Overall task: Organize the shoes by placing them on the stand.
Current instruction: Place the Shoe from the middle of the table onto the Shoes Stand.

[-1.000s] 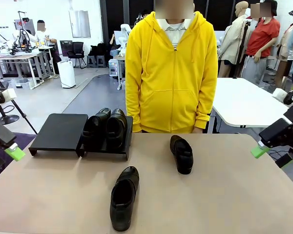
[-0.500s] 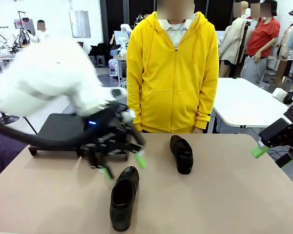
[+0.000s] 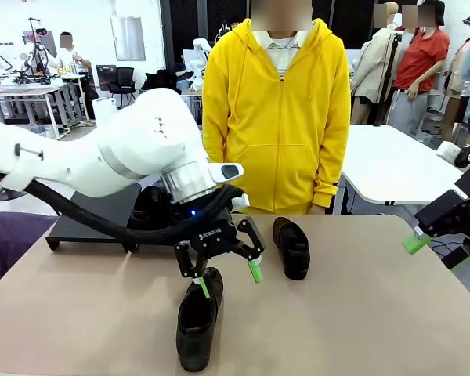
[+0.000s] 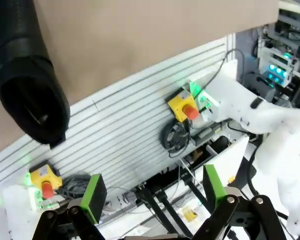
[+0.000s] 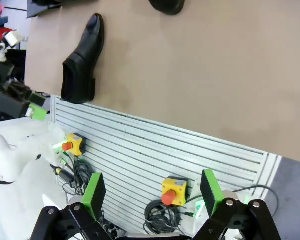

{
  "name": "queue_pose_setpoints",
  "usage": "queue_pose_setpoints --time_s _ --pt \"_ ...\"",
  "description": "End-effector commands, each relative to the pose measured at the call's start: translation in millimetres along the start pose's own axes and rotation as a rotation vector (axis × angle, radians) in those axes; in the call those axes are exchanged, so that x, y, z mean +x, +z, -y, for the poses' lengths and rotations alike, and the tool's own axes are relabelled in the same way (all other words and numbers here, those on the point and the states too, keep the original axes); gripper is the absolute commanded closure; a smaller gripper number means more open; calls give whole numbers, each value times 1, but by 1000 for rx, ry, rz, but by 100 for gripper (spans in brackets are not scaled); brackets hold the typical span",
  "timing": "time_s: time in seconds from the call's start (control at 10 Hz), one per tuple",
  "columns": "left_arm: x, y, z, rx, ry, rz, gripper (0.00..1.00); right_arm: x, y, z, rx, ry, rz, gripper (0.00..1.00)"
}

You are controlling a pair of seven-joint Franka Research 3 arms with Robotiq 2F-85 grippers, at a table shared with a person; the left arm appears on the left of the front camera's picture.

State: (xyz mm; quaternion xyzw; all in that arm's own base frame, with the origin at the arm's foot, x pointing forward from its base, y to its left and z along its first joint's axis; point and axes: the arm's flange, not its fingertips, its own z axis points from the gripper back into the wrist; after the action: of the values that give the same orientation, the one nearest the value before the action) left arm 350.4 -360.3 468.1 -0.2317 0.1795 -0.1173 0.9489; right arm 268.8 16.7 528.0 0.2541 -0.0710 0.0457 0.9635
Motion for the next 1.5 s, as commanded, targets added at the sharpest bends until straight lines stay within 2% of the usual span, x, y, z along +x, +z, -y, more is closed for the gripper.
queue_pose_setpoints --time_s 0.0,0.2,0.4,0.5,0.8,1.1,1.2,1.4 --pt "-18 9 -6 -29 -4 -13 0 3 2 -1 33 14 10 0" --pt "-10 9 2 -10 -2 -13 0 3 2 -1 33 14 10 0" --pt "-5 -10 -9 218 -17 78 0 3 2 -1 33 14 10 0" --pt "-13 -30 -17 284 -15 120 0 3 2 -1 33 14 10 0" --pt "-8 -79 -29 389 13 296 0 3 2 -1 33 14 10 0" --pt "6 -92 -37 504 61 493 0 3 2 -1 33 14 10 0" --pt "7 -92 -36 527 59 517 0 3 2 -1 33 14 10 0" --pt "16 -99 -35 515 35 496 0 3 2 -1 33 14 10 0"
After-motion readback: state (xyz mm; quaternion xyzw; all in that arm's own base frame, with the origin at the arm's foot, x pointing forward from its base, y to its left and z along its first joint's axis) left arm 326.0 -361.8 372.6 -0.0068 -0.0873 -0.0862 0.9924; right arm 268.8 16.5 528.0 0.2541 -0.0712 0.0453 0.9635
